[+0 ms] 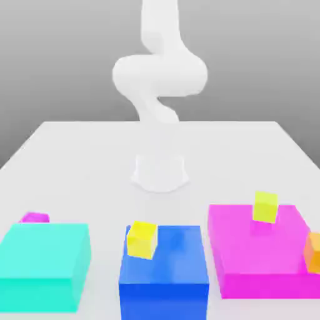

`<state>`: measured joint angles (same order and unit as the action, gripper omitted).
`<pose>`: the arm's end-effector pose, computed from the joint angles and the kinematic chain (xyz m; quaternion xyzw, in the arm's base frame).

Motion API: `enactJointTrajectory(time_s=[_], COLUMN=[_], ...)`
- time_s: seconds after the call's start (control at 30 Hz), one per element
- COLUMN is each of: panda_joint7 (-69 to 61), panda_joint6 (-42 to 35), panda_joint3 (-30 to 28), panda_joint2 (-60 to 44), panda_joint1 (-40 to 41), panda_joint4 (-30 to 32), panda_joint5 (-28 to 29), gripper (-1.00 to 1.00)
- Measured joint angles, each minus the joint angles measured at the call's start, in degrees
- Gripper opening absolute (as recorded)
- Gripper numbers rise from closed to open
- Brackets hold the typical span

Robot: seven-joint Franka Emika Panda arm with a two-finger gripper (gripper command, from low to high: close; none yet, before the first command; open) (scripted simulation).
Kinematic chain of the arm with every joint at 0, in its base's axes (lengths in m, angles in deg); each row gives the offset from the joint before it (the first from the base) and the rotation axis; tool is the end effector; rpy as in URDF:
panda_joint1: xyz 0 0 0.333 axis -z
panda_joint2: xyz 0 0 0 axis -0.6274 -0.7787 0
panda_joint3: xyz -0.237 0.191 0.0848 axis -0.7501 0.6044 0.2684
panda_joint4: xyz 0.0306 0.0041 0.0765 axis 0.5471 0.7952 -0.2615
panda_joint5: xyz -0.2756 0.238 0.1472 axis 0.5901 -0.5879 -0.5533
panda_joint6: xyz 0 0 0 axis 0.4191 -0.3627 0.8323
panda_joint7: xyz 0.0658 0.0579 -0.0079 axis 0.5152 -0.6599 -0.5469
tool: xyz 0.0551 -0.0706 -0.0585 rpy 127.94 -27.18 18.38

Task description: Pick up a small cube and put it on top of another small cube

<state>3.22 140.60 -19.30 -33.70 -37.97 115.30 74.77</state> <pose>0.3799 -0.0373 0.6628 -0.8599 0.3697 -0.3276 0.1285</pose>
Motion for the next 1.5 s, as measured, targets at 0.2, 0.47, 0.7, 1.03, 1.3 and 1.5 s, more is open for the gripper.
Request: enactJointTrajectory(time_s=[0.2, 0.47, 0.7, 1.03, 1.3, 1.5], panda_joint7=[-9.12, -23.35, -40.29, -55.62, -48.31, -48.18], panda_joint6=[7.1, 16.32, 24.15, 33.76, 29.22, 20.38], panda_joint3=[-9.49, -22.19, -28.37, -13.12, -20.07, -24.8], panda_joint2=[-12.47, -28.83, -44.44, -59.11, -52.41, -51.31], panda_joint1=[2.44, 5.96, 13.33, 25.93, 21.12, 22.0], panda_joint4=[5.82, 13.37, 19.89, 17.74, 19.52, 14.66], panda_joint5=[1.1, -0.87, -8.85, -27.09, -17.36, -8.95], gripper=[0.0, 0.0, 0.0, -1.0, -1.0, -1.0])
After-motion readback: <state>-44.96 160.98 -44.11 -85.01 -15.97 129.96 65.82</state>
